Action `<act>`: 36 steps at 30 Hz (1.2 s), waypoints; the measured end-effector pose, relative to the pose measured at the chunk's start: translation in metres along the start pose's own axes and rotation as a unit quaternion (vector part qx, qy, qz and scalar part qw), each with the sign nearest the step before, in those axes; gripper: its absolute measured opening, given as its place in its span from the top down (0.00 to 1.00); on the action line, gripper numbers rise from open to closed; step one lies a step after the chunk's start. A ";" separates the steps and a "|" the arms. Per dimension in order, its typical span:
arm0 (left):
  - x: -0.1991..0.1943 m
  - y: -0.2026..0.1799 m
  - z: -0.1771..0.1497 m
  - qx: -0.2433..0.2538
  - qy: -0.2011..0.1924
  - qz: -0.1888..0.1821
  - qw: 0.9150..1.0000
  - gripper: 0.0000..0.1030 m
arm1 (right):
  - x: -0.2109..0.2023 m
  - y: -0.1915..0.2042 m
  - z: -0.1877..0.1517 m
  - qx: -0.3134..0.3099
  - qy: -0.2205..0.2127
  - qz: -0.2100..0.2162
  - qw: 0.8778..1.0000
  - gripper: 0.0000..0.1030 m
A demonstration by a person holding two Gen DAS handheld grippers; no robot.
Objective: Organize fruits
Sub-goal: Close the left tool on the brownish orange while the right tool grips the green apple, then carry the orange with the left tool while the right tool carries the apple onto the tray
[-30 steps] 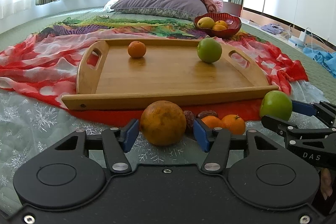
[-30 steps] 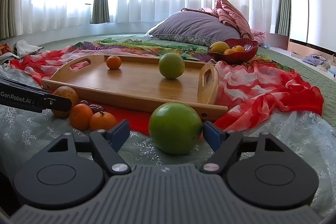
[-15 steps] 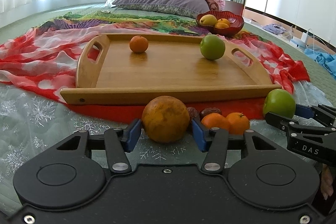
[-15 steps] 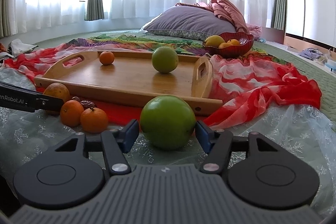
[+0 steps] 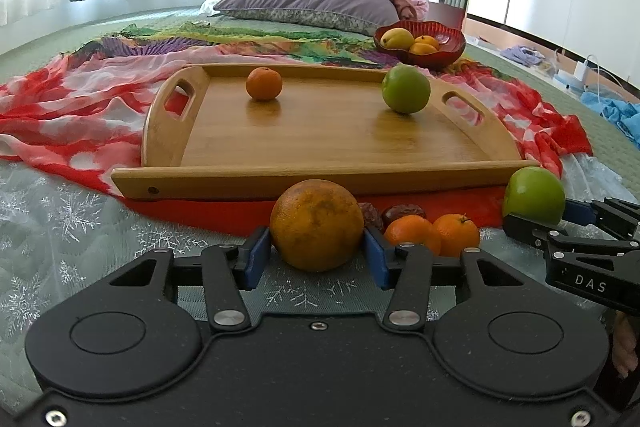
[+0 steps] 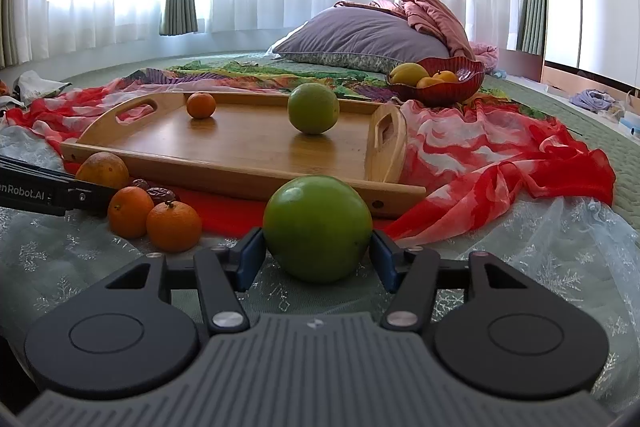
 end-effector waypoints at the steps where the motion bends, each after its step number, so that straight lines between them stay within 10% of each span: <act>1: -0.001 -0.001 0.000 0.002 -0.003 0.002 1.000 0.54 | 0.000 0.000 0.000 -0.001 0.000 0.000 1.000 0.42; 23: -0.009 0.002 0.050 0.012 -0.058 0.030 0.998 0.55 | -0.008 0.005 0.039 0.029 -0.053 0.021 0.998 0.43; 36: 0.038 0.020 0.086 -0.002 -0.037 0.049 0.998 0.55 | 0.054 0.002 0.079 0.070 -0.006 0.015 0.997 0.43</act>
Point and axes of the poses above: each gripper's, at about its wrist camera, not at the fingertips, and x roughly the way its jaws point, y to its left, z to its top, the point moved 4 cm from there along x, roughly the way its jaws point, and after that the axes turned 4 degrees about y, right-handed, at the moved point
